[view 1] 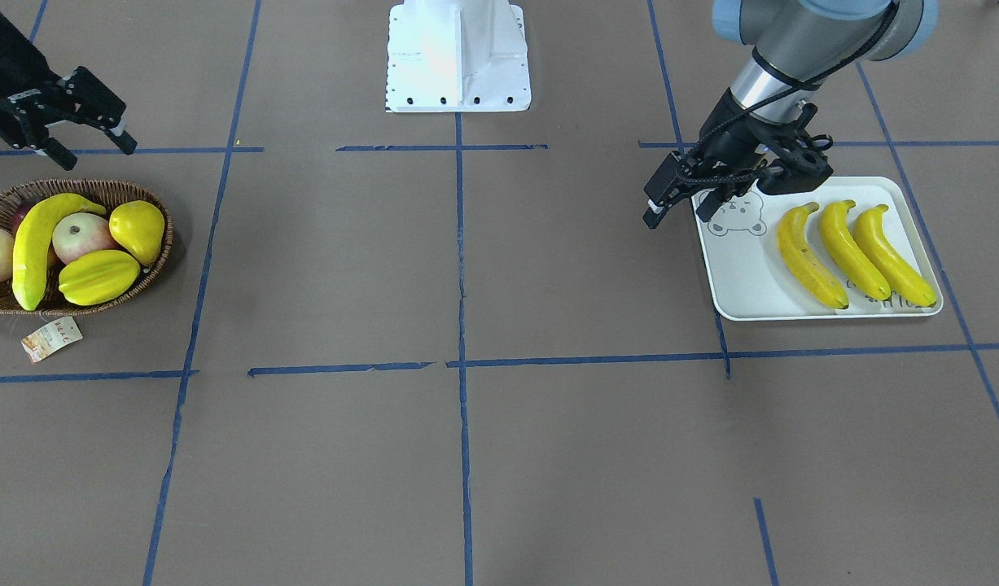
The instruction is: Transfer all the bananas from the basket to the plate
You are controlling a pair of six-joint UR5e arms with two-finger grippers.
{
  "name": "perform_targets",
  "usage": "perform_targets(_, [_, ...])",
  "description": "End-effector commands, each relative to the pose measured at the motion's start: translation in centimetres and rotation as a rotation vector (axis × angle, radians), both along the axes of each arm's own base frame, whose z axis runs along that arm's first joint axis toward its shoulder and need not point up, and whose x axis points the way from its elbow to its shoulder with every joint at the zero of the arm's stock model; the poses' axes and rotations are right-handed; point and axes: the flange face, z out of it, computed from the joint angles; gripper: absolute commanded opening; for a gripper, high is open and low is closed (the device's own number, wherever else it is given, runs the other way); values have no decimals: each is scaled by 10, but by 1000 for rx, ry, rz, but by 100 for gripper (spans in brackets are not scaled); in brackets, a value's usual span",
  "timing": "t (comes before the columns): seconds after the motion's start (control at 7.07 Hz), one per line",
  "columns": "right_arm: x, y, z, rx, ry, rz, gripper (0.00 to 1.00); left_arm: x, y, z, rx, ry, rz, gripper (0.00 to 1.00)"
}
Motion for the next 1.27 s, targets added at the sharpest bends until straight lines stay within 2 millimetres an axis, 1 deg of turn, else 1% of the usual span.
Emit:
perform_targets(0.0, [29,1,95,-12,-52,-5,100,26,10,-31,24,44,42,100])
perform_targets(0.14, [40,1,109,-55,-52,0,100,40,22,-41,12,75,56,100])
perform_targets(0.28, [48,0,128,-85,-34,26,100,53,28,-61,-17,112,48,100])
perform_targets(0.42, [50,-3,138,-99,-21,39,100,57,31,-62,-13,107,40,100])
perform_targets(0.57, [48,-5,151,-115,-5,41,100,57,31,-62,-13,107,40,100])
perform_targets(0.71, [41,-4,159,-111,15,31,100,57,31,-61,-14,106,38,100])
perform_targets(0.85, [29,-9,160,-105,21,17,100,57,31,-62,-13,109,38,100])
perform_targets(0.99, [18,-7,163,-106,25,-10,100,53,34,-67,-7,118,38,100])
perform_targets(1.13, [15,-5,165,-108,26,-18,100,53,34,-67,-8,117,38,100])
